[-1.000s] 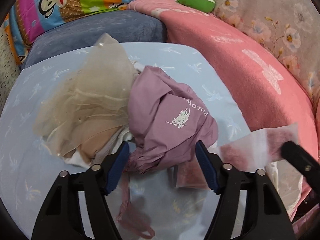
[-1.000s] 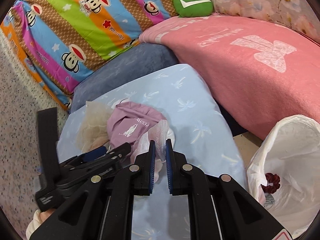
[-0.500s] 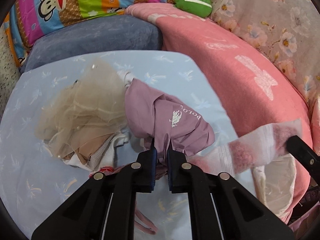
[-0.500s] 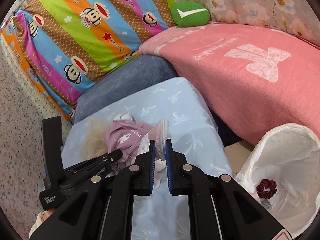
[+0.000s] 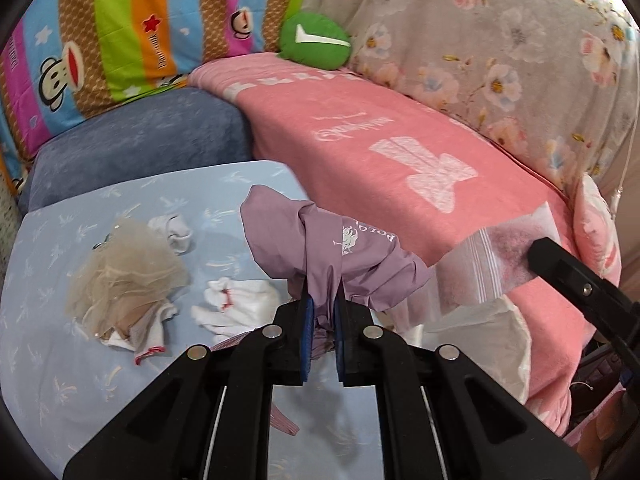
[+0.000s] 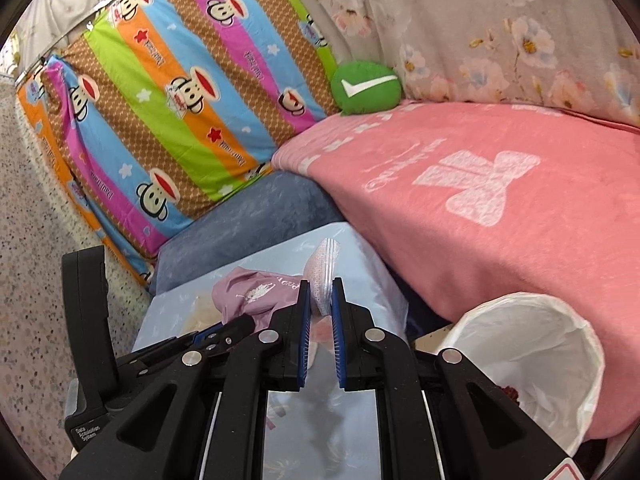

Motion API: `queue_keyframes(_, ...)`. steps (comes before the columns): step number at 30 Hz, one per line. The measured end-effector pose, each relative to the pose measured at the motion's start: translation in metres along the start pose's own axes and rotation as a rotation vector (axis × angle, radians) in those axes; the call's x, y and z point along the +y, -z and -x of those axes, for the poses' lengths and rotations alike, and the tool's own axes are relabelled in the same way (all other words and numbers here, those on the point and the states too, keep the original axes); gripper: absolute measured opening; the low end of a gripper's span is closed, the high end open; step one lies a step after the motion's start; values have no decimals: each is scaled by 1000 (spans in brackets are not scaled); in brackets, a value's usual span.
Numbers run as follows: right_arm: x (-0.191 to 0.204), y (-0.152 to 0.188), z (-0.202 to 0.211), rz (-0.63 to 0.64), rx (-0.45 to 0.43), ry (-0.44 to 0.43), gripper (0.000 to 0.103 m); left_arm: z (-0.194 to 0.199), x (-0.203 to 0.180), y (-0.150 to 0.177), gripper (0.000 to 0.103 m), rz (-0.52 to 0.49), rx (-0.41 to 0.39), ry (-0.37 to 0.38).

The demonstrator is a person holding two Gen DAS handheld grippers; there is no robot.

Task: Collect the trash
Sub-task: 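Carry the lilac cloth and pink packet over the white bin with both tools, then open both tools to drop the lilac cloth and packet into the bin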

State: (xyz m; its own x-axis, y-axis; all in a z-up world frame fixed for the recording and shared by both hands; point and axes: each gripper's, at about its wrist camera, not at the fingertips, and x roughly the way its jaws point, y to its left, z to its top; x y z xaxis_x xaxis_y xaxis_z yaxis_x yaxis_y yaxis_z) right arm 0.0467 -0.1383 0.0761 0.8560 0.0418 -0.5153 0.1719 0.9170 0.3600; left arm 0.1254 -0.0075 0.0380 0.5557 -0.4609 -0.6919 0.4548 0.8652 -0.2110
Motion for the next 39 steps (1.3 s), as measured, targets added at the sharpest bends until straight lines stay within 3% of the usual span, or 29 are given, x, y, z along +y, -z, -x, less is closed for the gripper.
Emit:
queue_keyframes(17,-88,-4,78,-97,-81,108,10,-5,-113,17,9,-183,23,104)
queue_keyframes(31,-129,0,99,-159,-95,149,10,-16,-158,30,12,-271,66,138)
queue_keyframes(33,-131,1,100,-165,-95,150,12,-17,-159,30,24,-268,67,132)
queue_keyframes(34,-132,1,100,-169,-97,152,14,-16,-159,30,39,-265,60,125)
queue_keyframes(35,-133,2,101,-173,-101,155,15,-15,-159,30,61,-261,53,117)
queue_keyframes(36,-134,2,102,-174,-100,155,15,-13,-158,30,71,-253,39,105)
queue_keyframes(37,-134,2,102,-175,-99,155,16,-11,-157,30,77,-243,18,96)
queue_keyframes(39,-134,2,101,-176,-96,156,16,-10,-157,29,77,-242,13,95)
